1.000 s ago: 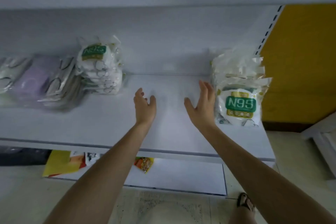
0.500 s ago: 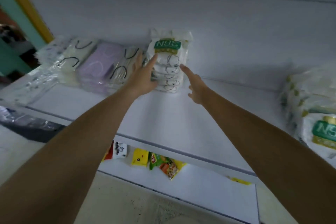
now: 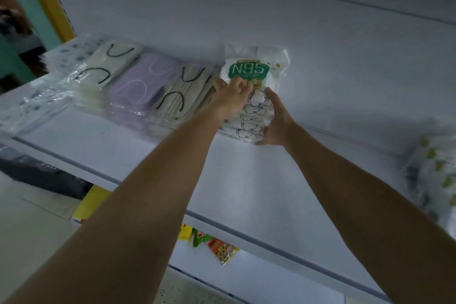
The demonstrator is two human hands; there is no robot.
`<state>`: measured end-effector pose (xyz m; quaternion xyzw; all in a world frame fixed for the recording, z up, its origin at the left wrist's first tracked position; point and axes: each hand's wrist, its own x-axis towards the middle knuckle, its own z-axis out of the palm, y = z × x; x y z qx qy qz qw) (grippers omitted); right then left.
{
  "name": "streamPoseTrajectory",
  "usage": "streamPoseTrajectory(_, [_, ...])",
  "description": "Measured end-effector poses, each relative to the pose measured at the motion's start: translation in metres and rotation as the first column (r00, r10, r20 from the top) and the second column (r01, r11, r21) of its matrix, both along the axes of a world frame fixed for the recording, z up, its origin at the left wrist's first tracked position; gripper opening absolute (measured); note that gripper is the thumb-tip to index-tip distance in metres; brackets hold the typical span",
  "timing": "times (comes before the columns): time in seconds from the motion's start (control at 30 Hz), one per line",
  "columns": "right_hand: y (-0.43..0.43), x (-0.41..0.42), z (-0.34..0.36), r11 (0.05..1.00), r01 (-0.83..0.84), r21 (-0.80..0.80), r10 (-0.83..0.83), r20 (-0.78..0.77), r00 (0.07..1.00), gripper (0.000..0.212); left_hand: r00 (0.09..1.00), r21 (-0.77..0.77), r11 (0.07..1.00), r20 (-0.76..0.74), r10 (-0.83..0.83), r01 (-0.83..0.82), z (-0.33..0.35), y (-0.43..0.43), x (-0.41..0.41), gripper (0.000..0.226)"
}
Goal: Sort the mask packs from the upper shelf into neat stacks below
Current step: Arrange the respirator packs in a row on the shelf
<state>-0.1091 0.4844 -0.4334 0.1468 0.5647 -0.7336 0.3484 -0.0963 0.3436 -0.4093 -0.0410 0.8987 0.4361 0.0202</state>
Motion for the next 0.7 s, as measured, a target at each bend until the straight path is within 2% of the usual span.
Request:
streamPoseTrajectory(0.1, [0.000,-0.004,-0.006,0.999,0.044,0.018,-0.044,-0.017,0.999,0.067,0.981,0.077,0.982,-0.076,0.180,-0.174,-0.004,0.008,-0.002,0.036])
streamPoseTrajectory(0.17, [0.004,-0.007,-0.010,0.996,0.080,0.031,-0.079,-0.029,0.996,0.083,0.967,0.121,0.963,-0.060,0.249,-0.240,-0.008,0.012,-0.007,0.054])
streamPoseTrajectory(0.2, [0.007,-0.005,-0.009,0.996,0.081,0.030,-0.079,-0.047,0.996,0.083,0.970,0.152,0.959,-0.007,0.243,-0.239,-0.008,0.013,-0.009,0.068])
streamPoseTrajectory(0.27, [0.019,0.001,-0.006,0.998,0.061,0.014,-0.060,-0.071,0.996,0.083,0.978,0.250,0.947,0.109,0.179,-0.202,-0.005,0.016,-0.008,0.084])
streamPoseTrajectory(0.37, [0.057,0.020,-0.007,0.998,0.045,-0.044,-0.049,-0.073,0.996,0.094,0.984,0.343,0.933,0.167,0.055,-0.111,-0.004,0.037,0.005,0.076])
streamPoseTrajectory(0.43, [0.095,0.037,-0.010,0.998,0.050,-0.043,-0.052,-0.054,0.997,0.094,0.977,0.311,0.950,0.207,-0.041,-0.026,-0.002,0.058,0.016,0.085])
streamPoseTrajectory(0.5, [0.134,0.057,-0.008,1.000,0.004,-0.023,-0.005,-0.046,0.999,0.078,0.947,0.235,0.967,0.276,-0.161,0.096,0.002,0.076,0.024,0.099])
streamPoseTrajectory(0.57, [0.167,0.079,-0.003,0.999,-0.027,-0.028,0.026,-0.018,0.999,0.069,0.918,0.189,0.975,0.354,-0.179,0.117,0.011,0.087,0.032,0.094])
streamPoseTrajectory(0.63, [0.189,0.088,0.003,0.999,-0.027,0.023,0.027,-0.001,1.000,0.086,0.896,0.248,0.967,0.413,-0.164,0.062,0.014,0.093,0.035,0.094])
streamPoseTrajectory(0.7, [0.195,0.087,0.008,0.995,-0.026,0.092,0.025,0.010,1.000,0.116,0.871,0.326,0.945,0.469,-0.144,-0.020,0.007,0.096,0.038,0.097])
